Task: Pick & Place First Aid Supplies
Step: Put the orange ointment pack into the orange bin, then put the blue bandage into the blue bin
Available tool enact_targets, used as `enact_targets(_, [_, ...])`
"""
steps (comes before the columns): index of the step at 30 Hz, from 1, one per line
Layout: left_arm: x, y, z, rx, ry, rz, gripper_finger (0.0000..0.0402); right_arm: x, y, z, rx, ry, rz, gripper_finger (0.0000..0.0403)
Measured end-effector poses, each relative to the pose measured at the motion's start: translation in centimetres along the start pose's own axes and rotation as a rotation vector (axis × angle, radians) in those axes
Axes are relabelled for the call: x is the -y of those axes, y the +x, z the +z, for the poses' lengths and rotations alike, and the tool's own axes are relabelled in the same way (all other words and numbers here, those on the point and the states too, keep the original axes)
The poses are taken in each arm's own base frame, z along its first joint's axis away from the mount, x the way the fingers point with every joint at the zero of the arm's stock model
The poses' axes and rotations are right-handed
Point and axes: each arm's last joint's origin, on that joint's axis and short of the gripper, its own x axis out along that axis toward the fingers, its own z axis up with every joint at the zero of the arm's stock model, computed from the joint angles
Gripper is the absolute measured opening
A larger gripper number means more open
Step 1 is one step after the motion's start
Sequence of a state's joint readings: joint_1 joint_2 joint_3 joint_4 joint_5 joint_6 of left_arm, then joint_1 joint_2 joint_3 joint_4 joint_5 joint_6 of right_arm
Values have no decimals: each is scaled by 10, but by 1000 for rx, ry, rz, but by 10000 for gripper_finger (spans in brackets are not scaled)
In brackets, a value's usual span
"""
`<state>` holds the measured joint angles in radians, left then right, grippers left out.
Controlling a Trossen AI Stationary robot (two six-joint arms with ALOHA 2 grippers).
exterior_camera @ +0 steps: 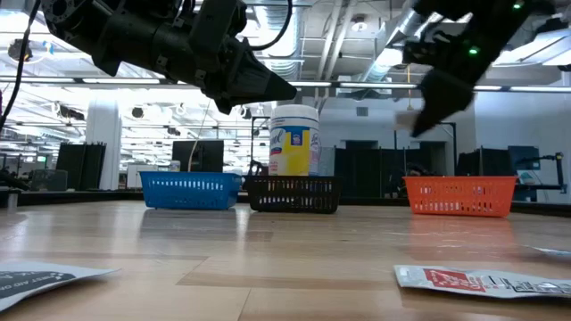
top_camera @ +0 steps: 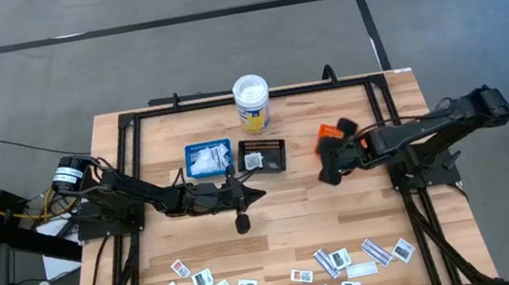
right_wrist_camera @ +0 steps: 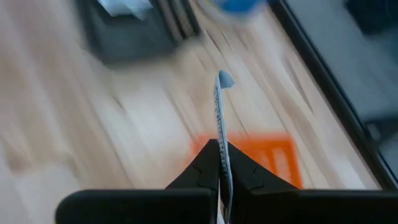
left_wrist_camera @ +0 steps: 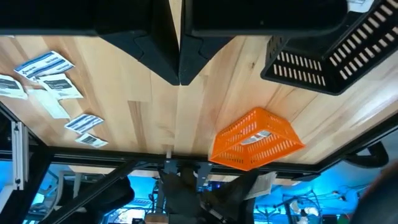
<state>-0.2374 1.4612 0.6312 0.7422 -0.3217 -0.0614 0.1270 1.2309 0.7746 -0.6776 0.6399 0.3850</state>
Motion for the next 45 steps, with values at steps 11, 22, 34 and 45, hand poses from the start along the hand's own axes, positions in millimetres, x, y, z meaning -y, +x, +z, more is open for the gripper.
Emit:
enact_targets(11, [0,0,0,1,3,0,11,32,11,-17,-242,82,-165,44])
enact_targets(22, [0,0,1,10,0,-1,11,62,40,-14,-347,229,-260,111])
enact_targets(34, [0,0,1,10,0,-1,11,47,36,-11,-305,211,-173,113])
enact_targets(45, [0,0,2,14,-1,-1,11,35,30,-11,-275,163,-136,113])
